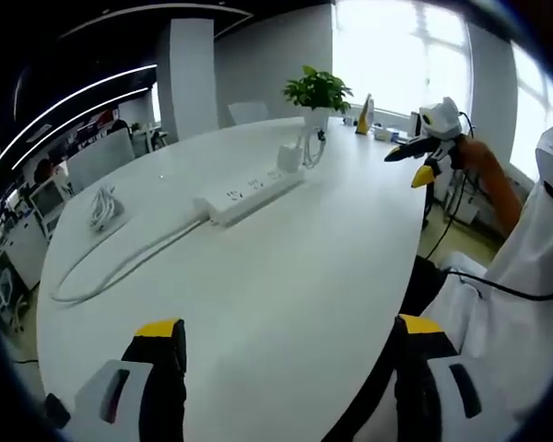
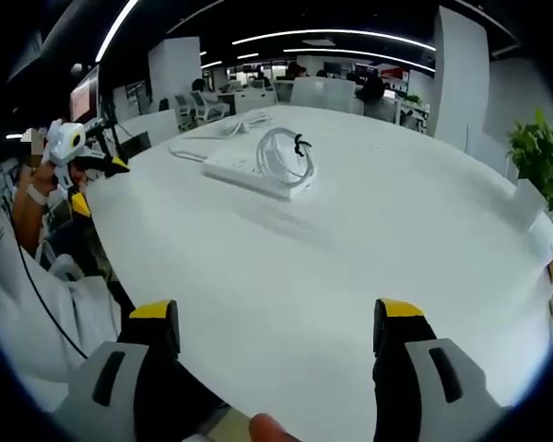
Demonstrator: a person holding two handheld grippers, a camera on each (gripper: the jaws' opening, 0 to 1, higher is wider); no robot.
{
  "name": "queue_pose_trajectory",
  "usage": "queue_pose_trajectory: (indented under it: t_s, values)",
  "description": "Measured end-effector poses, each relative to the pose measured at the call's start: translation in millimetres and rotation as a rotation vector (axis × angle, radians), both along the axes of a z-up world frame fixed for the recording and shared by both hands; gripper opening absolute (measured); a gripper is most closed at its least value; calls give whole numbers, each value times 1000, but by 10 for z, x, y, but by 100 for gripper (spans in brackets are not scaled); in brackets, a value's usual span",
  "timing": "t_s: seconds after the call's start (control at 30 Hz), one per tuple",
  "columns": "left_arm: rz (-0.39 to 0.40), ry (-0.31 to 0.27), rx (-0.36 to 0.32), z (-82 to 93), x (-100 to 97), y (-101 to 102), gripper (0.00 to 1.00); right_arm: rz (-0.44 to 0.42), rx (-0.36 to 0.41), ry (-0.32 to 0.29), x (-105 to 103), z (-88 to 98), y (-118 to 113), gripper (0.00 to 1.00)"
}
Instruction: Straighten the power strip on the desk, plug the charger into it
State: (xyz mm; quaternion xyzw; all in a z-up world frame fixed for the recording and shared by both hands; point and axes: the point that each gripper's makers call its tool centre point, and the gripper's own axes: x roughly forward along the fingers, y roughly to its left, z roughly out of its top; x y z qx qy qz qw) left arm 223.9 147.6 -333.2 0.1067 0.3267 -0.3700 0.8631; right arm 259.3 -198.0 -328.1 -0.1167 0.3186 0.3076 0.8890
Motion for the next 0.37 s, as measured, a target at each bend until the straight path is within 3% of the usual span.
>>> queue_pose_trajectory:
  t_s: [0.37]
  values:
    - [-21, 9, 4, -55, -14, -67, 94, -20, 17, 2, 37, -43, -43, 82]
